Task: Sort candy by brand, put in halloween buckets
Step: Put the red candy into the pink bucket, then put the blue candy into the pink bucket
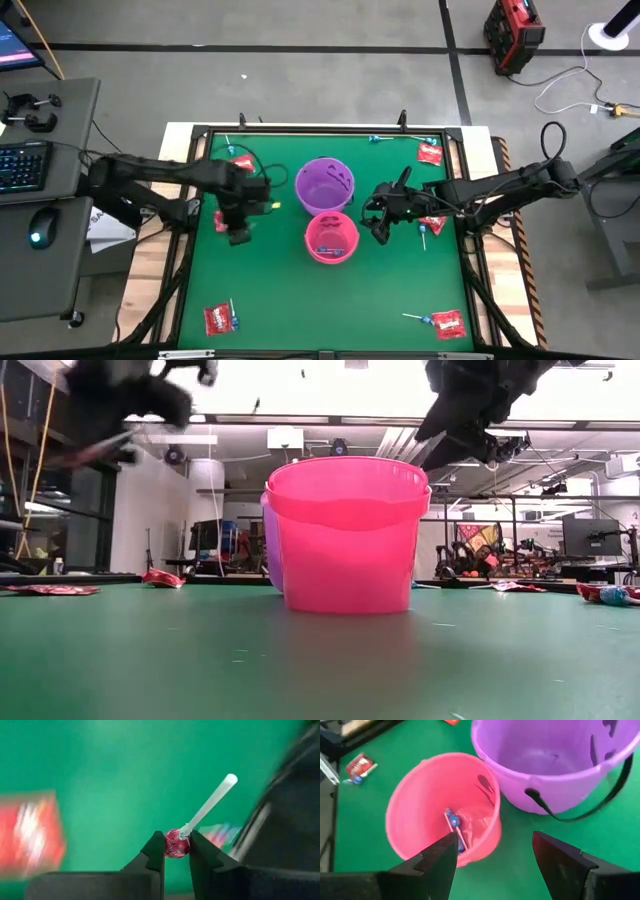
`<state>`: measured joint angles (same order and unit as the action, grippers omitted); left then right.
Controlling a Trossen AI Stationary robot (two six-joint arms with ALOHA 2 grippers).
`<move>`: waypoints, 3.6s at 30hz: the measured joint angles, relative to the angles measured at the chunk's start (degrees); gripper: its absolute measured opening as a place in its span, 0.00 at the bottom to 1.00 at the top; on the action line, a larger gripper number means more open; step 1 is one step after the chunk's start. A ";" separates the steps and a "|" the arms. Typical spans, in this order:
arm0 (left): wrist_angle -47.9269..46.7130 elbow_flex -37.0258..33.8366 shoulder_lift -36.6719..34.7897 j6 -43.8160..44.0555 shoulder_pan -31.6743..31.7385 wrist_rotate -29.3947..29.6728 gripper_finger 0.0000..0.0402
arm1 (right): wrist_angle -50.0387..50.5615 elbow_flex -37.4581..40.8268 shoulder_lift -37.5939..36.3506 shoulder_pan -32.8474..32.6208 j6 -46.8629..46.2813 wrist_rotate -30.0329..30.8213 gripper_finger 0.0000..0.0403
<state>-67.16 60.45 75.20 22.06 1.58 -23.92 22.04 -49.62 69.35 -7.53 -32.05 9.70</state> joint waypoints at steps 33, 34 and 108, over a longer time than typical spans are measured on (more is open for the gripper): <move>39.72 14.40 18.24 -5.92 -7.77 22.54 0.52 | 16.87 -15.94 -2.28 0.00 6.61 -0.44 0.62; 36.03 14.80 16.80 -5.89 -7.18 22.53 0.52 | 17.27 -15.94 -2.28 0.00 6.40 -0.44 0.62; 63.48 -8.80 -13.97 -8.12 35.22 8.70 0.53 | -3.99 -13.65 5.72 2.82 -5.87 -8.24 0.00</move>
<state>-3.69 51.66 61.23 13.94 36.80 -15.22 18.06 -63.27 75.07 -4.71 -37.92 1.47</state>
